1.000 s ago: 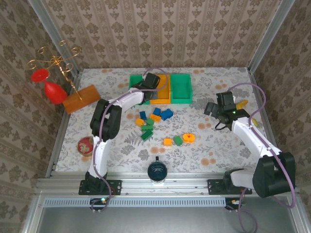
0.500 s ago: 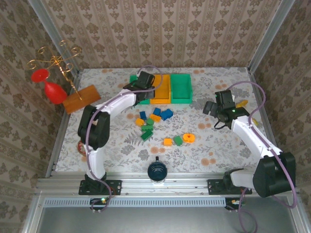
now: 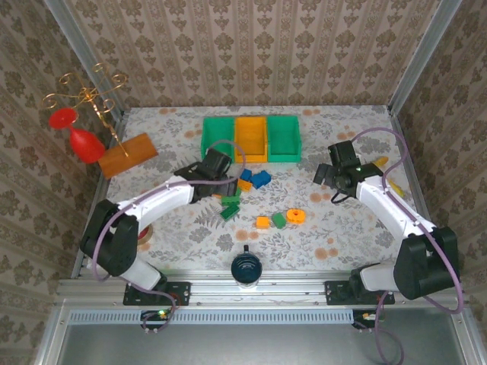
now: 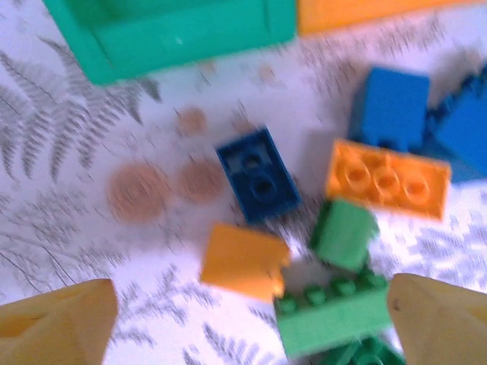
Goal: Sort the legos into containers by color
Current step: Pick up the lego from the center of the table.
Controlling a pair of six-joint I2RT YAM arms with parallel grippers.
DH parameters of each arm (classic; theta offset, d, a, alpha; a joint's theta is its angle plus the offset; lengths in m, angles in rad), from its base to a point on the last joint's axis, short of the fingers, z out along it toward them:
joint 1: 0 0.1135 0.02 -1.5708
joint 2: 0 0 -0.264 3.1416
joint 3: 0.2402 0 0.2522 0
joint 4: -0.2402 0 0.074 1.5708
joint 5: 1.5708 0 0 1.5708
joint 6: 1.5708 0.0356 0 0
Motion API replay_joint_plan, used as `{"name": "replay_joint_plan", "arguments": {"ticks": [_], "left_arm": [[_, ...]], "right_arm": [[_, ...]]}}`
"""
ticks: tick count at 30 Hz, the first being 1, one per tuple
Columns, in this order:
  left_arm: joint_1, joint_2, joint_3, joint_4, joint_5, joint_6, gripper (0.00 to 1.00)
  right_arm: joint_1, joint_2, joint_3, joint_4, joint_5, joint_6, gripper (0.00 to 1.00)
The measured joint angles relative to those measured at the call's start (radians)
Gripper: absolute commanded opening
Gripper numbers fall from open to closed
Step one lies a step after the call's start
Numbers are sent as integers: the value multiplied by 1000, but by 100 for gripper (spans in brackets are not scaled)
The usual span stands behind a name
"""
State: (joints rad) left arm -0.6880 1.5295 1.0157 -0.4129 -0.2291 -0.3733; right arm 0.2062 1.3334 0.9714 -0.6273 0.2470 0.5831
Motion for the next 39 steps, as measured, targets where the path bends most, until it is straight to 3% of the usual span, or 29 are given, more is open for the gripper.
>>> {"name": "replay_joint_plan", "arguments": {"ticks": [6, 17, 25, 39], "left_arm": [[-95, -21, -74, -10, 8, 0, 98], [-130, 71, -97, 2, 35, 21, 93], [-130, 148, -98, 23, 50, 30, 77], [-145, 153, -99, 39, 93, -1, 34]], "right_arm": [[13, 8, 0, -11, 0, 22, 100], [21, 11, 0, -13, 1, 44, 100], [21, 11, 0, -13, 1, 50, 100], [24, 24, 0, -12, 0, 50, 100]]}}
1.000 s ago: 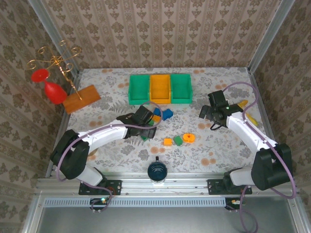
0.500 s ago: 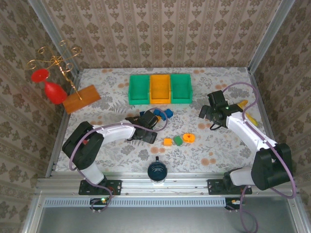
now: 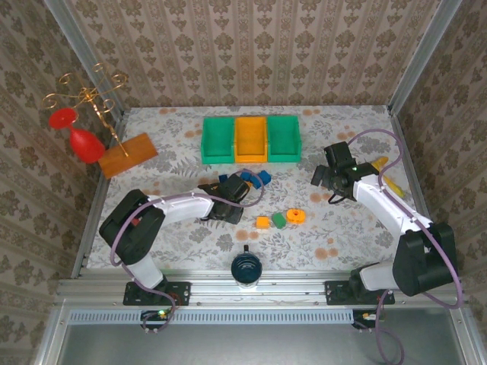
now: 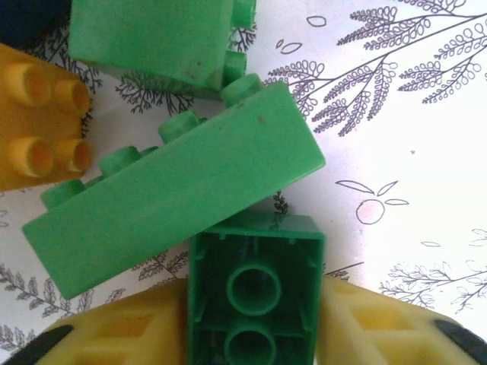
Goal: Sort the legos into containers by color
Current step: Pick up the lego from the center of the table, then place the lego in the container.
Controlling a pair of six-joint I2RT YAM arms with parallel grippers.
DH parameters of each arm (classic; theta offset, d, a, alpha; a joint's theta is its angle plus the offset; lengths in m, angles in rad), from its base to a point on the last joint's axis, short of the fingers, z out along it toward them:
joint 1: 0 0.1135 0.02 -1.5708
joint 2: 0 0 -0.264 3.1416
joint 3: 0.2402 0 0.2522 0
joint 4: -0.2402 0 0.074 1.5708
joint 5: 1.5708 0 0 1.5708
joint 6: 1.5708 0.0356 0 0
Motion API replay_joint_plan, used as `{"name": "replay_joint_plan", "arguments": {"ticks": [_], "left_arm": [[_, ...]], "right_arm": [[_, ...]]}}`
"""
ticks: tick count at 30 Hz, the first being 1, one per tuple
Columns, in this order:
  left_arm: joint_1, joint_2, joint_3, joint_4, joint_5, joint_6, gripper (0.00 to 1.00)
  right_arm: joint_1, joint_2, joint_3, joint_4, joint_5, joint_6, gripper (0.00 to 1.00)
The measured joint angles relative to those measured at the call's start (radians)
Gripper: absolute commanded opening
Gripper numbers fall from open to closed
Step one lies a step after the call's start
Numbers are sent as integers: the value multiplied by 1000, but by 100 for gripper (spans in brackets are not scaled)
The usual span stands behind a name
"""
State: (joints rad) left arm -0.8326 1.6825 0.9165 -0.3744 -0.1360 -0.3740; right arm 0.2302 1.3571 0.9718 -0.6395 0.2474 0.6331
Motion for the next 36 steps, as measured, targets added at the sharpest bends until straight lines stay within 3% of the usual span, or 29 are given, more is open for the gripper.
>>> {"name": "replay_joint_plan", "arguments": {"ticks": [8, 20, 26, 36], "left_arm": [[-33, -17, -1, -35, -29, -19, 20], [-35, -225, 90, -90, -150, 2, 16], [74, -186, 196, -40, -183, 39, 16], [261, 76, 437, 21, -147, 126, 17]], "right_arm": [[12, 0, 0, 3, 0, 0, 100], [78, -14, -1, 8, 8, 0, 100], [99, -35, -19, 11, 8, 7, 100], [133, -37, -41, 12, 7, 35, 100]]}}
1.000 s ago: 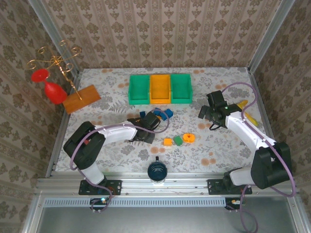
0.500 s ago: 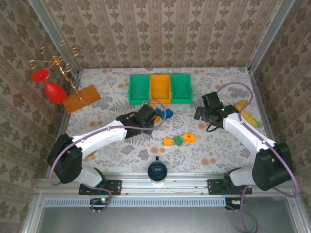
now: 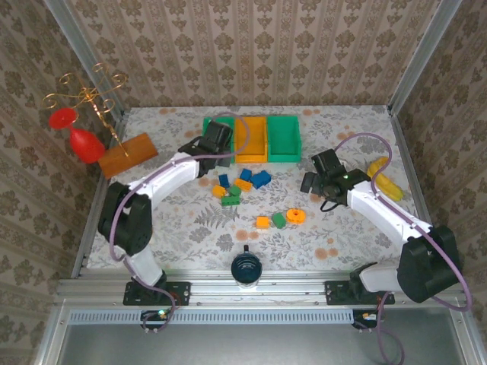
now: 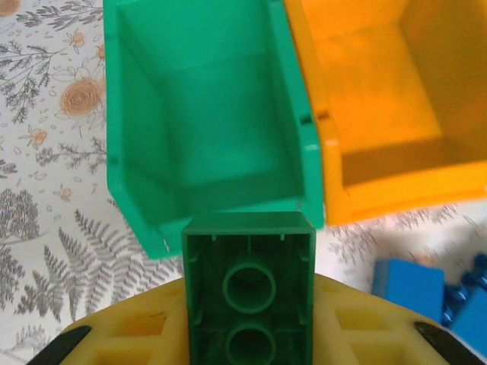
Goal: Sort the legos into containers by color
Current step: Place the lego in the container.
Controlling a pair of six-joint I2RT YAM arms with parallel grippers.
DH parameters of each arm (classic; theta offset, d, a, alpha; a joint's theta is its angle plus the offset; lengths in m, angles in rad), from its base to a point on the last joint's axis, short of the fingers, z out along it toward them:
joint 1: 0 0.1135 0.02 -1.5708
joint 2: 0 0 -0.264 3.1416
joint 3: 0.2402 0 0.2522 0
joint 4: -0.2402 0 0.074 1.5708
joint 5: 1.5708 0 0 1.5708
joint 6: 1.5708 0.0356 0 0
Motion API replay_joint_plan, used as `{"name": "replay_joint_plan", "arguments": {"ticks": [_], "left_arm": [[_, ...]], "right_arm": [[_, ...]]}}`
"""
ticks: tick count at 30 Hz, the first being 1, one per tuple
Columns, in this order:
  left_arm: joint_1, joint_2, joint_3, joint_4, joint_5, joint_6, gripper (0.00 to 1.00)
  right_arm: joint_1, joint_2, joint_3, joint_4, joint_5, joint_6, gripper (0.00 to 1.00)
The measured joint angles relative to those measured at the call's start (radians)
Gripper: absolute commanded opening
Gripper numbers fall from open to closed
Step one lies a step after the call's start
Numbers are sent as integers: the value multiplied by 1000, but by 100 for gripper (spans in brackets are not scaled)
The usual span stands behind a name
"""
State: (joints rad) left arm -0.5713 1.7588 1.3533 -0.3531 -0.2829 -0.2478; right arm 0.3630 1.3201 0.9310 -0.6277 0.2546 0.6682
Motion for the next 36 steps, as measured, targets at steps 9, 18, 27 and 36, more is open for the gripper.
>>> {"name": "replay_joint_plan", "arguments": {"ticks": [9, 18, 27, 36], "left_arm": [[80, 217, 208, 2, 40, 18, 25], [108, 293, 274, -2, 44, 18, 35], [108, 293, 275, 2, 47, 13, 54], [108, 287, 258, 10, 50, 5, 61]], "right_arm": [[17, -3, -3, -1, 0, 21, 100], [34, -2, -3, 0, -1, 31, 100], [47, 35, -3, 3, -3, 47, 100], [73, 110, 43, 15, -8, 51, 99]]}}
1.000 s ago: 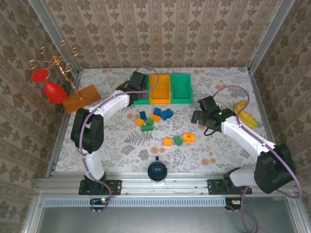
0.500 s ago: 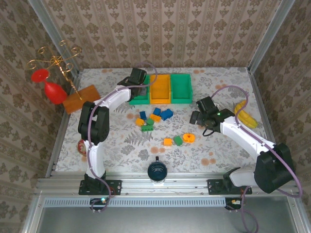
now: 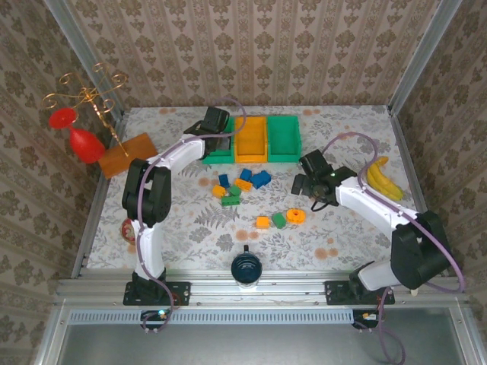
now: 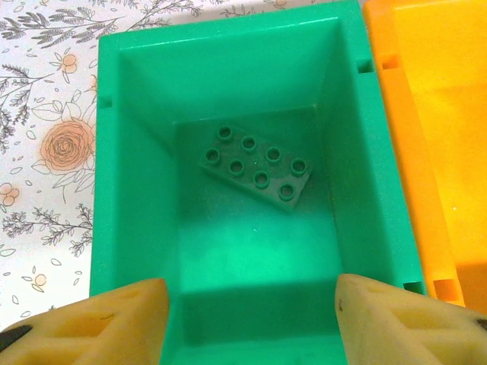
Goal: Sort the legos into containers by color
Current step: Place the lego in the container, then pick up the lego from the center of the table.
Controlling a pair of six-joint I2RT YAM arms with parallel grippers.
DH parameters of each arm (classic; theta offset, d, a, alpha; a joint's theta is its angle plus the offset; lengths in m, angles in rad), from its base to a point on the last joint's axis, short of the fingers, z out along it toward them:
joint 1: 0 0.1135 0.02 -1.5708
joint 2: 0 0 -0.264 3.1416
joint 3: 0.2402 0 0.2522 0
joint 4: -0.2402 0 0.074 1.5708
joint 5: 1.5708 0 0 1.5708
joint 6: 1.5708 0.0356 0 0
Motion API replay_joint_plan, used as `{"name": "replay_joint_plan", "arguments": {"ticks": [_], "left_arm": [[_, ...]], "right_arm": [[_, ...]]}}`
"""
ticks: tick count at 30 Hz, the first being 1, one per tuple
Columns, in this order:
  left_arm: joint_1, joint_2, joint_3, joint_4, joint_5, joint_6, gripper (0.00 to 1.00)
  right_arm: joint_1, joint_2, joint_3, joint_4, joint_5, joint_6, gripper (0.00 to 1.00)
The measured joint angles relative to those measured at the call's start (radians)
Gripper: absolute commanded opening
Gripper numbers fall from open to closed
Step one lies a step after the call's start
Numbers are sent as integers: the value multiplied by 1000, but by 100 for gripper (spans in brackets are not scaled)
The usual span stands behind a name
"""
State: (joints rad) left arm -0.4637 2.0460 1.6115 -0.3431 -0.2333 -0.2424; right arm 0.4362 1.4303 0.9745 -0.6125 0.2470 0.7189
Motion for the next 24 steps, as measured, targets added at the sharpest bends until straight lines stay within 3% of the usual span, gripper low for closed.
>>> {"name": "replay_joint_plan", "arguments": {"ticks": [6, 15, 24], "left_arm": [[0, -85, -74, 3, 3, -13, 69], [-2, -355, -246, 74, 9, -56, 100], [-2, -560, -505, 125, -19, -107, 100]], "right_arm": [[27, 30, 51, 13, 0, 0, 98], [70, 109, 126, 18, 0, -4, 96], [96, 174, 174, 18, -6, -8, 93]]}}
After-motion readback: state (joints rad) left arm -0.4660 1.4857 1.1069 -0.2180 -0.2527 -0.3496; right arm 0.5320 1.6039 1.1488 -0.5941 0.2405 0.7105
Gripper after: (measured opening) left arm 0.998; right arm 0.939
